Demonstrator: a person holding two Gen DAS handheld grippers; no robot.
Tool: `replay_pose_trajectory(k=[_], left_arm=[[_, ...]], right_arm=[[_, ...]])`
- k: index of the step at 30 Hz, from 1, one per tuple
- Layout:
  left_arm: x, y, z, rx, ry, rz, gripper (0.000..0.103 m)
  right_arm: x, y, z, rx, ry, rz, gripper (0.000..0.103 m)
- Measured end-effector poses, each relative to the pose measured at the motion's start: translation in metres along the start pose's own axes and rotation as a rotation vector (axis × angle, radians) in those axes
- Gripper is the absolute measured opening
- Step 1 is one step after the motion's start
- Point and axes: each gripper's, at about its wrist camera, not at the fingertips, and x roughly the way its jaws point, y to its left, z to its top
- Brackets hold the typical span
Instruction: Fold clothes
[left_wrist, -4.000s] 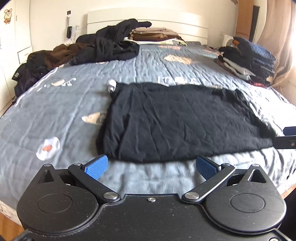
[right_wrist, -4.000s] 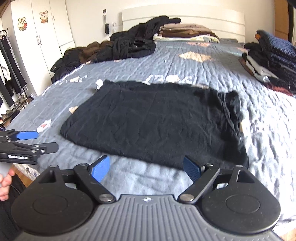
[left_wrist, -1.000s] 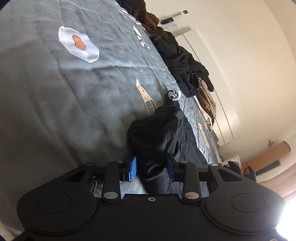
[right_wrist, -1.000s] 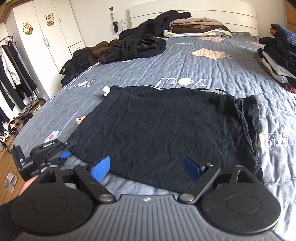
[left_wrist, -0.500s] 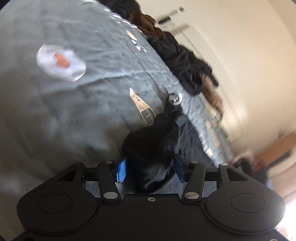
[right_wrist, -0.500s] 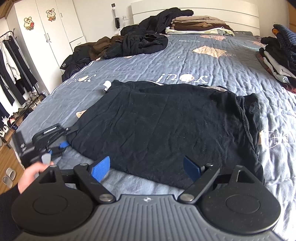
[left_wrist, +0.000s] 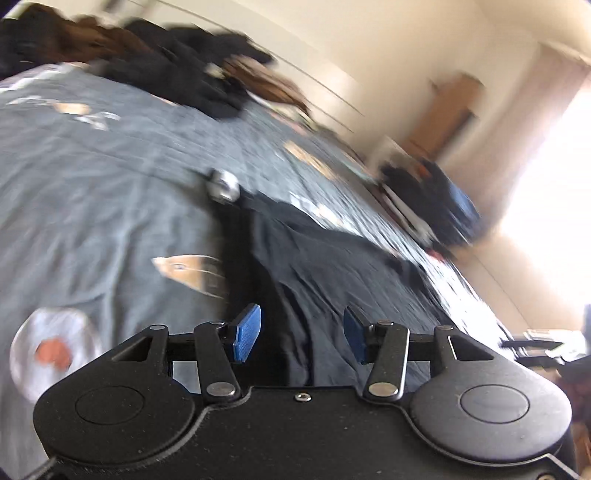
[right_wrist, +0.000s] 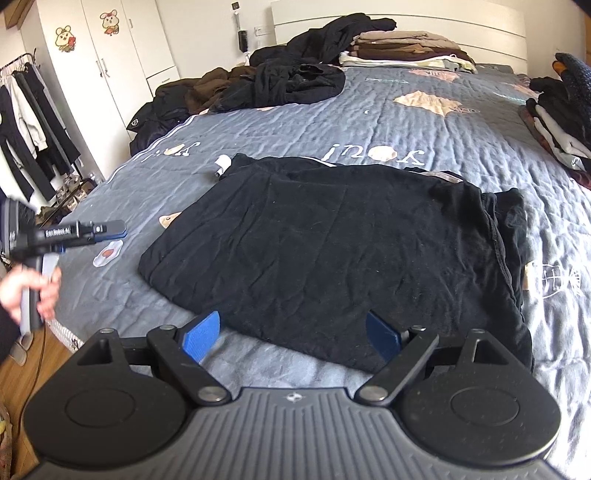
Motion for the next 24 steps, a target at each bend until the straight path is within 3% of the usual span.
replay_pose_trajectory(k=[5,9,10,11,14,21,24], left_arm=[[0.042,0.005,0.006,0.069,0.163,-0.068,0.049],[0.073,0.017,0.003,0.053,0.225,-0.081,0.049],[0.080,0.020,0.003,0.044,0.242,-0.084,0.047],[0.085,0.025,0.003,0.025,0.253,-0.097,0.039],[0.092,0.038,0.006,-0.042,0.266,-0.159,0.024],[0.080,0.053,0.012,-0.094,0.264,-0.238,0.020],[0.075,0.057,0.016,-0.102,0.244,-0.216,0.020]], right_arm=[[0.005,0.001,0.000,0.012,0.012,-0.014,0.086],[0.011,0.002,0.000,0.011,0.028,-0.027,0.086],[0.013,0.002,0.001,0.011,0.032,-0.030,0.086],[0.014,0.002,0.000,0.011,0.036,-0.033,0.086],[0.018,0.002,0.000,0.013,0.044,-0.041,0.086],[0.026,0.005,0.001,0.015,0.057,-0.045,0.086],[0.028,0.009,0.003,0.007,0.056,-0.038,0.086]])
